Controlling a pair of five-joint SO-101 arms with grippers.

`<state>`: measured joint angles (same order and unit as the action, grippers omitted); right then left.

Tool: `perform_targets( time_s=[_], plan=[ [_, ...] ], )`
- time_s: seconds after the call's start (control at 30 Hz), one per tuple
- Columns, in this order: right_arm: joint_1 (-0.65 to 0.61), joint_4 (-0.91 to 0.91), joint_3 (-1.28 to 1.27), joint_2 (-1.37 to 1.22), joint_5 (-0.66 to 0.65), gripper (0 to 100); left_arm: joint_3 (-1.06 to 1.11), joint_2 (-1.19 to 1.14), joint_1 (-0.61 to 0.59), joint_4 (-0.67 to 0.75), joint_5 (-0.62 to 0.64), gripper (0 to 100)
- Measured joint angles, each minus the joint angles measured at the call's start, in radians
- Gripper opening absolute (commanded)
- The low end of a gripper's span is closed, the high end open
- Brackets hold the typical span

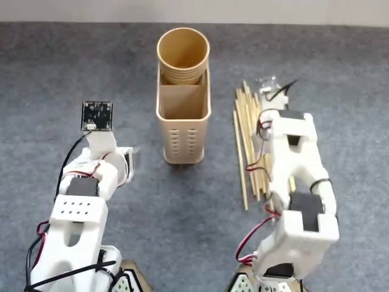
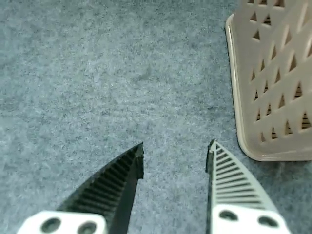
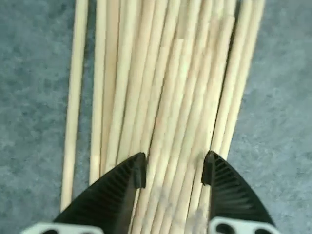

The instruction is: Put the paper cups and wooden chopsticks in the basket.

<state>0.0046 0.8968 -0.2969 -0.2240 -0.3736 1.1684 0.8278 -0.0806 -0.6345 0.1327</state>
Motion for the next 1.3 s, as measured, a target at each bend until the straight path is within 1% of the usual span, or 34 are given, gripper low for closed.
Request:
perform_targets(
  time_s=[0.1, 0.23, 0.5, 0.67, 0.77, 0.9, 1.07, 1.2, 1.3],
  plan=[
    [0.017, 0.000, 0.017, -0.058, -0.009, 16.6, 0.003, 0.000, 0.000, 0.000, 0.000, 22],
    [0.035, 0.000, 0.052, -0.092, -0.009, 3.8, 0.003, 0.000, 0.000, 0.000, 0.000, 22],
    [0.077, 0.011, 0.132, -0.106, -0.011, 4.1, 0.003, 0.000, 0.000, 0.000, 0.000, 22],
    [0.080, 0.107, 0.226, -0.109, -0.011, 3.7, 0.003, 0.000, 0.000, 0.000, 0.000, 22],
    [0.080, 0.166, 0.321, -0.109, -0.003, 3.4, 0.003, 0.000, 0.000, 0.000, 0.000, 22],
    [0.080, 0.275, 0.505, -0.110, 0.061, 3.0, 0.003, 0.000, 0.000, 0.000, 0.000, 22],
    [0.080, 0.410, 0.802, -0.110, 0.152, 3.0, 0.003, 0.000, 0.000, 0.000, 0.000, 22],
    [0.080, 0.480, 1.016, -0.110, 0.209, 3.0, 0.003, 0.000, 0.000, 0.000, 0.000, 22],
    [0.080, 0.497, 1.114, -0.110, 0.226, 3.0, 0.003, 0.000, 0.000, 0.000, 0.000, 22]
  ],
)
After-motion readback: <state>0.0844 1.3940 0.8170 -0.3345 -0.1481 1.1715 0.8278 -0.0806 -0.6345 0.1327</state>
